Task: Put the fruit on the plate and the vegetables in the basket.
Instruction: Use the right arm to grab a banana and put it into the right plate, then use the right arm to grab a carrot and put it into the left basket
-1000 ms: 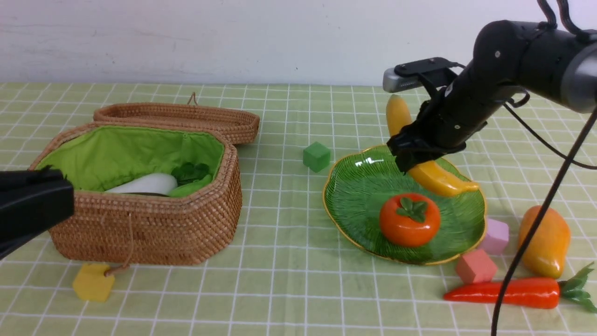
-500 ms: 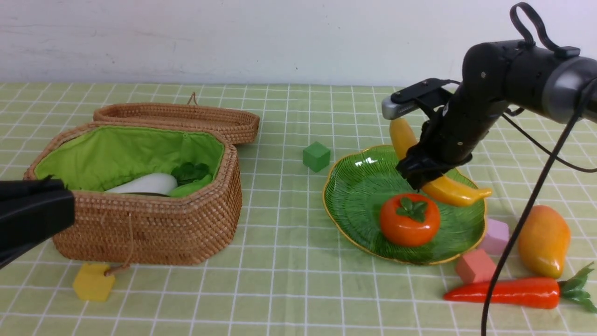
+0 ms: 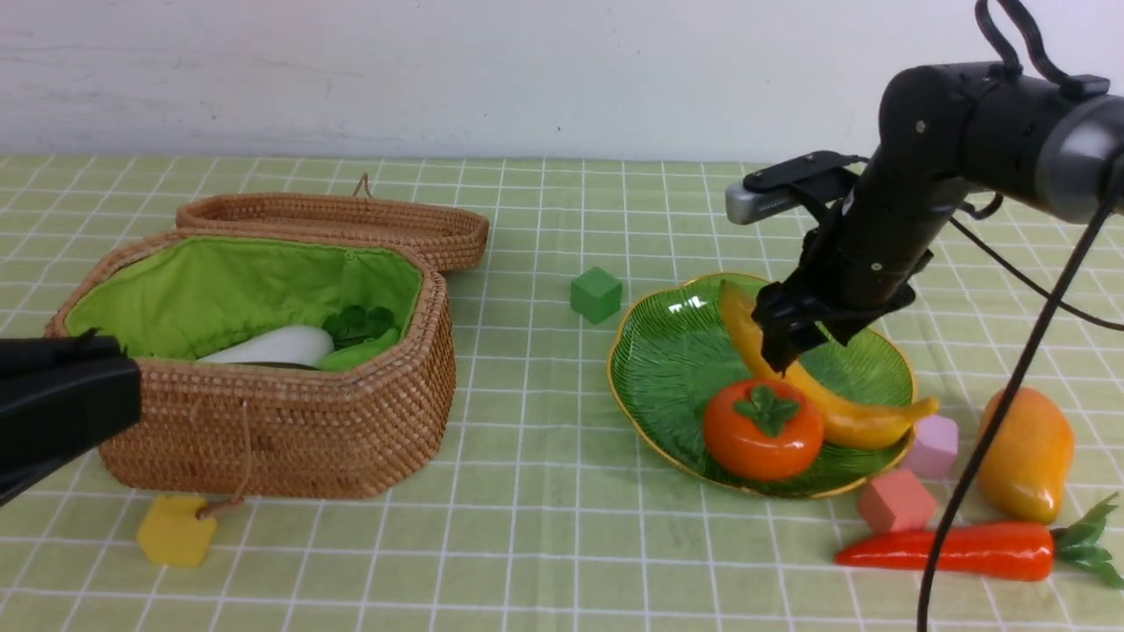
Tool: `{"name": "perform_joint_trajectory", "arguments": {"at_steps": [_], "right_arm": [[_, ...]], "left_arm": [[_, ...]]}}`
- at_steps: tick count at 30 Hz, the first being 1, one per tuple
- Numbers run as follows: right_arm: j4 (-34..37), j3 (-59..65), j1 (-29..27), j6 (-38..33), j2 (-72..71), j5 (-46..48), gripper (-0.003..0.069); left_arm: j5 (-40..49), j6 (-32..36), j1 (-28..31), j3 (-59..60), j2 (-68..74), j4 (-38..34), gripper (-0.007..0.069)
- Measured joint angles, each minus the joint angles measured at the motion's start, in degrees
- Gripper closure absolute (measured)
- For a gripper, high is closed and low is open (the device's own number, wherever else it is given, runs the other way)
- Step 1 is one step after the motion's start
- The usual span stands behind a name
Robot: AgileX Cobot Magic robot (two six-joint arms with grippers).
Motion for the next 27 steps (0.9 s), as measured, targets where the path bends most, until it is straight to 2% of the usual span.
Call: {"name": "perform_joint_trajectory", "arguments": {"at_steps": [2, 5, 8, 14, 16, 19, 27], "right_arm": [[0.1, 0.0, 0.0, 0.6, -1.7, 1.6, 0.0117], [0.3, 0.0, 0.0, 2.3, -6.0, 5.7, 0.02], [0.4, 0.0, 0.0, 3.2, -9.5, 9.5, 0.0309], [0.2, 1.4, 0.0, 3.2, -16.7, 10.9, 0.0615], [0.0, 4.0, 0.0, 3.2, -19.4, 11.0, 0.0666], [-0.6, 9.6, 0.0, 3.2, -24.2, 11.2, 0.0676], [-3.1, 24.3, 0.0, 3.2, -33.3, 11.4, 0.0643]], "left_arm": [[0.0, 0.0, 0.0, 0.0, 0.0, 0.0, 0.0594], [0.0, 0.0, 0.0, 0.0, 0.0, 0.0, 0.0591], [0.0, 0.0, 0.0, 0.0, 0.0, 0.0, 0.0589], [0.0, 0.0, 0.0, 0.0, 0.0, 0.0, 0.0587], [0.0, 0.0, 0.0, 0.0, 0.0, 0.0, 0.0586], [0.0, 0.0, 0.0, 0.0, 0.0, 0.0, 0.0585], [0.0, 0.0, 0.0, 0.0, 0.0, -0.1, 0.0585]]}}
